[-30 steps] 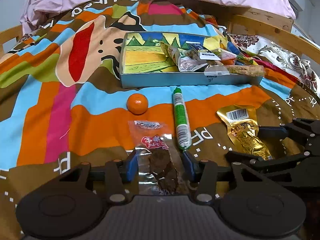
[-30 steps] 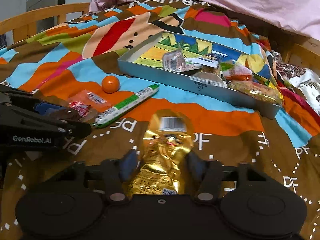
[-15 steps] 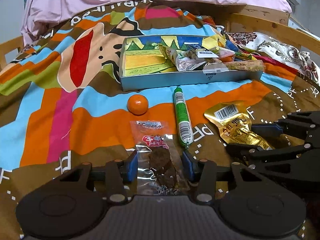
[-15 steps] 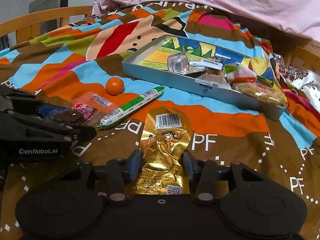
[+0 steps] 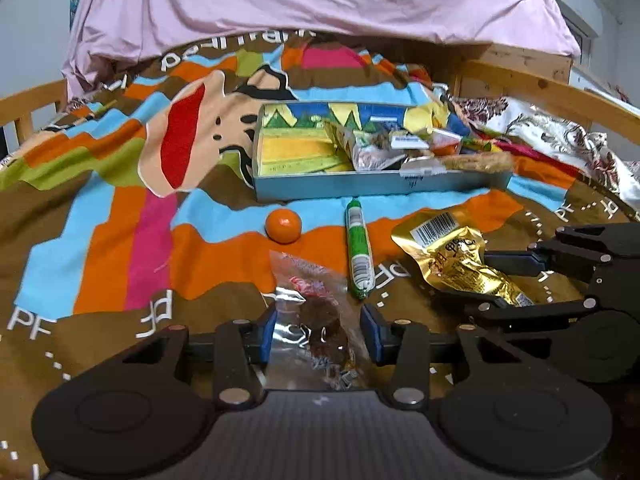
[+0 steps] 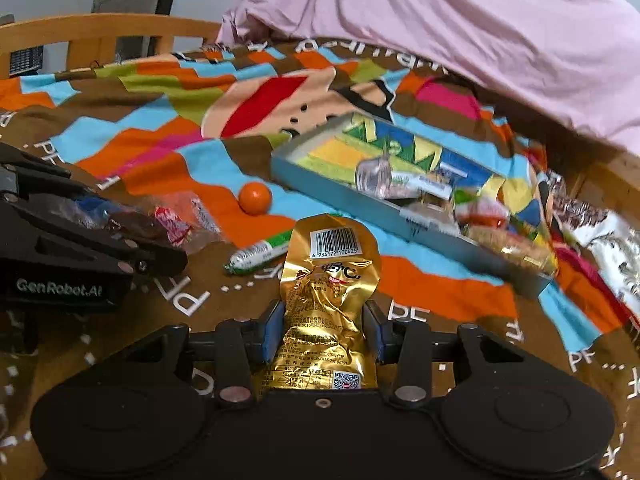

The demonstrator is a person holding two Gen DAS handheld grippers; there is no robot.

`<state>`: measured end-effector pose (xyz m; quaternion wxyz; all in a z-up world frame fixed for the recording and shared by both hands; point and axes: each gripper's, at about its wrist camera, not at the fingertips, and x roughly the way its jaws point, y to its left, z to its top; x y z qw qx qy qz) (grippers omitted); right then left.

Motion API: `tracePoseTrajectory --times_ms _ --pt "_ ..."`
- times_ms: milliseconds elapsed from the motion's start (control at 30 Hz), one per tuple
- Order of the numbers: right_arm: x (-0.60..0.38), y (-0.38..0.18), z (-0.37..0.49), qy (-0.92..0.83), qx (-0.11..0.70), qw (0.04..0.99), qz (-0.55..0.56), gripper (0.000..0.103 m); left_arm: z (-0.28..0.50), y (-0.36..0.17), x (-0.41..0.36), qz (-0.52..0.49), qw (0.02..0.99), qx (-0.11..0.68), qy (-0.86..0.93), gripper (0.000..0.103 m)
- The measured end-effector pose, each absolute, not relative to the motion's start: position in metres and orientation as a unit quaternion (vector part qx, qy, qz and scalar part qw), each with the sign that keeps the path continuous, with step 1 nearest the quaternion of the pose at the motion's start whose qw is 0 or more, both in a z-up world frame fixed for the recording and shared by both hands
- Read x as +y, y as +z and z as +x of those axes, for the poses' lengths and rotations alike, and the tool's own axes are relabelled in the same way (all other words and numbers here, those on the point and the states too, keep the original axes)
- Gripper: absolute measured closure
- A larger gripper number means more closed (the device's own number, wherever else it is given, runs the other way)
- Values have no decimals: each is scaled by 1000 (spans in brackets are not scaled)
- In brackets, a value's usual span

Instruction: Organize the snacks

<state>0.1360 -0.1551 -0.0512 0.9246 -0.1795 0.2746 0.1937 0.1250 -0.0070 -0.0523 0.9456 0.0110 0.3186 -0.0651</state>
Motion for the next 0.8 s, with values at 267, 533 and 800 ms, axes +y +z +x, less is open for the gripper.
tracePoseTrajectory --times_ms 267,533,800 --pt "-160 -41 123 194 266 930 -166 59 113 -44 -7 10 949 311 -53 58" --pt "-170 -23 111 190 234 943 -141 59 100 -22 -6 10 961 274 -43 58" --pt "-185 1 108 182 193 957 -119 59 96 6 -12 9 971 235 -38 58"
